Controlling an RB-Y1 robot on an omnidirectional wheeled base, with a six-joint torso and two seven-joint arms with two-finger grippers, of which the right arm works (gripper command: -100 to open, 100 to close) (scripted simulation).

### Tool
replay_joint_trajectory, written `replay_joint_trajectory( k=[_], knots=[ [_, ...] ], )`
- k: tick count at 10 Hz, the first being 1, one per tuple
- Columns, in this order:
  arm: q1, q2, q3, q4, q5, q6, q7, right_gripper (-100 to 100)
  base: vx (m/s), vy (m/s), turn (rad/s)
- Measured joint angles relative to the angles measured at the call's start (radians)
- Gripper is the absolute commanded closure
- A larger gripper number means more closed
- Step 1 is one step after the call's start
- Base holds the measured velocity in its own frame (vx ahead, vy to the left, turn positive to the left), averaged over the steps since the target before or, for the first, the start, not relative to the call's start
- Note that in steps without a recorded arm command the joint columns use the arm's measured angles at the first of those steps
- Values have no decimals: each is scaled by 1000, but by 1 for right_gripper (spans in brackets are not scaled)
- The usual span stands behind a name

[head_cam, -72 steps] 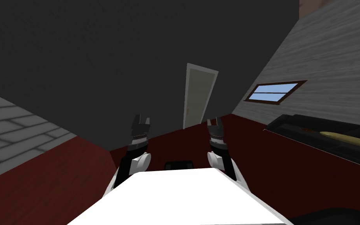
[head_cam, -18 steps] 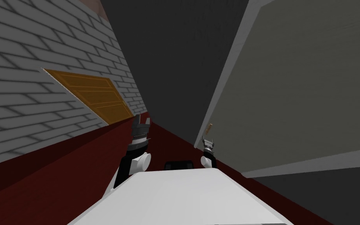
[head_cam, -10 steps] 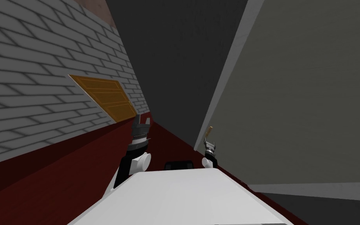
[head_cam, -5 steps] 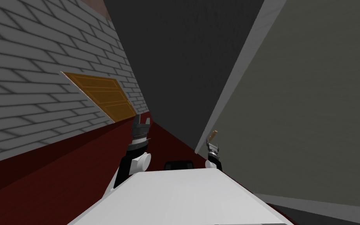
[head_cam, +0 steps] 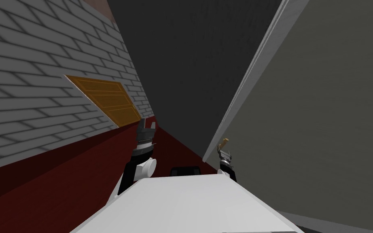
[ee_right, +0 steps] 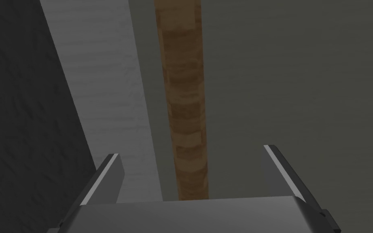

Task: Pull the door open

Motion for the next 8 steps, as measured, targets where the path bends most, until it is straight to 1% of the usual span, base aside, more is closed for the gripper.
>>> replay_joint_trajectory(
  k=[1,2,3,4,5,6,7,8],
  knots=[
    [0,-12,2,13,0,-4,-19,-100,137,-3,24],
    [13,-28,0,4,-4,-1,-32,-100,132,5,16],
    [22,-44,1,6,-6,0,-49,-100,118,-4,6],
    [19,-57,5,28,-4,-7,-73,-100,128,10,0],
    [21,-67,9,44,-3,-15,-94,-100,44,18,-30],
    [24,-67,10,47,-3,-16,-99,100,-18,8,31],
    [22,-65,12,44,-2,-15,-96,100,-21,-7,-13],
    [22,-67,9,44,-3,-15,-95,100,-11,-8,14]
  ],
)
